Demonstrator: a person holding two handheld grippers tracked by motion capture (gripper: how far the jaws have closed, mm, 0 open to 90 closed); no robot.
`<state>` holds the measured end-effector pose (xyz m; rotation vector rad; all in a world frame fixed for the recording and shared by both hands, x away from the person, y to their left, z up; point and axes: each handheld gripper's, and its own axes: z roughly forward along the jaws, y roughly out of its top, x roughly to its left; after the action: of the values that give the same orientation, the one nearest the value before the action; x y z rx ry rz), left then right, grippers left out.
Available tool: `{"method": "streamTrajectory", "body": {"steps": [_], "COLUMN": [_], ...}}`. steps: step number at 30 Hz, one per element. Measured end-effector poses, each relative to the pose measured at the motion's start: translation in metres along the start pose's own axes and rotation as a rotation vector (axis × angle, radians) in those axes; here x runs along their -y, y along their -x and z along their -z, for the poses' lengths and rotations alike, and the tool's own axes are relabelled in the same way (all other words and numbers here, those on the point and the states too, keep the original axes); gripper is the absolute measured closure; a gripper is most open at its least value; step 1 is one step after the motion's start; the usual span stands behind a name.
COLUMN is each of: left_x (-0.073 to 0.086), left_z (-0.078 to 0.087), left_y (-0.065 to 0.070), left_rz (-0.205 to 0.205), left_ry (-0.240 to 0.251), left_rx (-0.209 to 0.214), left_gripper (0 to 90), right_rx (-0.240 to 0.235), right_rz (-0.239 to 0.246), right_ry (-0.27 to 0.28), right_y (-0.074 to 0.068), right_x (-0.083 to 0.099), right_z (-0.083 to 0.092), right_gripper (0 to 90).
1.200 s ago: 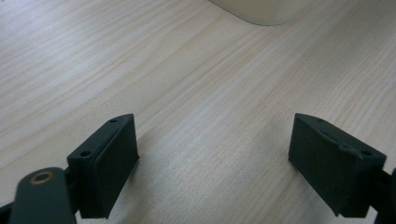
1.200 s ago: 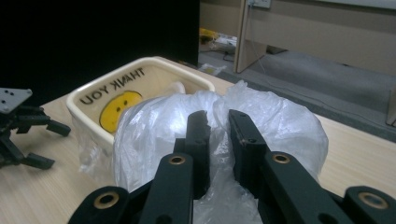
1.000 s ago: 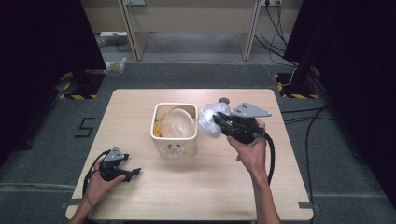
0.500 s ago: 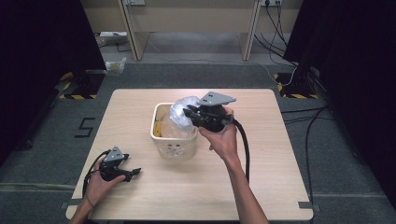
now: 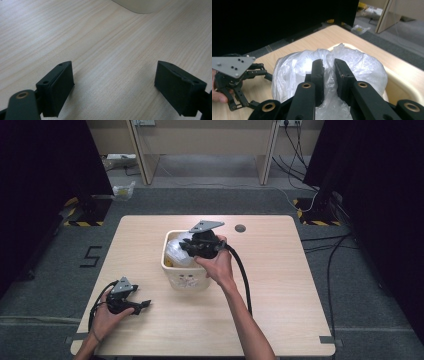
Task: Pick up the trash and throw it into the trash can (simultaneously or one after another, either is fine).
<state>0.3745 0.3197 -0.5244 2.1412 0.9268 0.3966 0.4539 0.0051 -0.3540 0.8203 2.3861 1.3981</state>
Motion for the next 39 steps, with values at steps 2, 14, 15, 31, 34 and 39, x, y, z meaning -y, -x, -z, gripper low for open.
{"method": "streamTrajectory", "body": {"steps": [2,14,15,31,34,39], "left_x": [0.0,0.0,0.0,0.0,0.0,0.0], "left_z": [0.0,0.0,0.0,0.0,0.0,0.0], "left_y": [0.0,0.0,0.0,0.0,0.0,0.0], "left_rz": [0.001,0.001,0.001,0.003,0.003,0.002], "left_ry": [0.001,0.001,0.001,0.002,0.002,0.002], "left_rx": [0.0,-0.001,-0.001,-0.001,-0.001,-0.001], "left_gripper": [14.7,14.7,14.7,14.7,14.7,14.7], "right_rx": [0.003,-0.026,-0.029,-0.006,0.011,0.046], "right_rz": [-0.004,-0.024,-0.025,-0.067,-0.077,-0.083], "right_ry": [-0.024,-0.159,-0.164,-0.044,-0.025,-0.001], "right_y": [0.003,0.01,0.011,0.019,0.024,0.032], "right_x": [0.004,0.021,0.021,0.011,0.01,0.012], "right_z": [-0.007,-0.035,-0.036,-0.006,0.005,0.022], "right_gripper": [79.0,66.3,65.5,50.7,50.1,48.8]}}
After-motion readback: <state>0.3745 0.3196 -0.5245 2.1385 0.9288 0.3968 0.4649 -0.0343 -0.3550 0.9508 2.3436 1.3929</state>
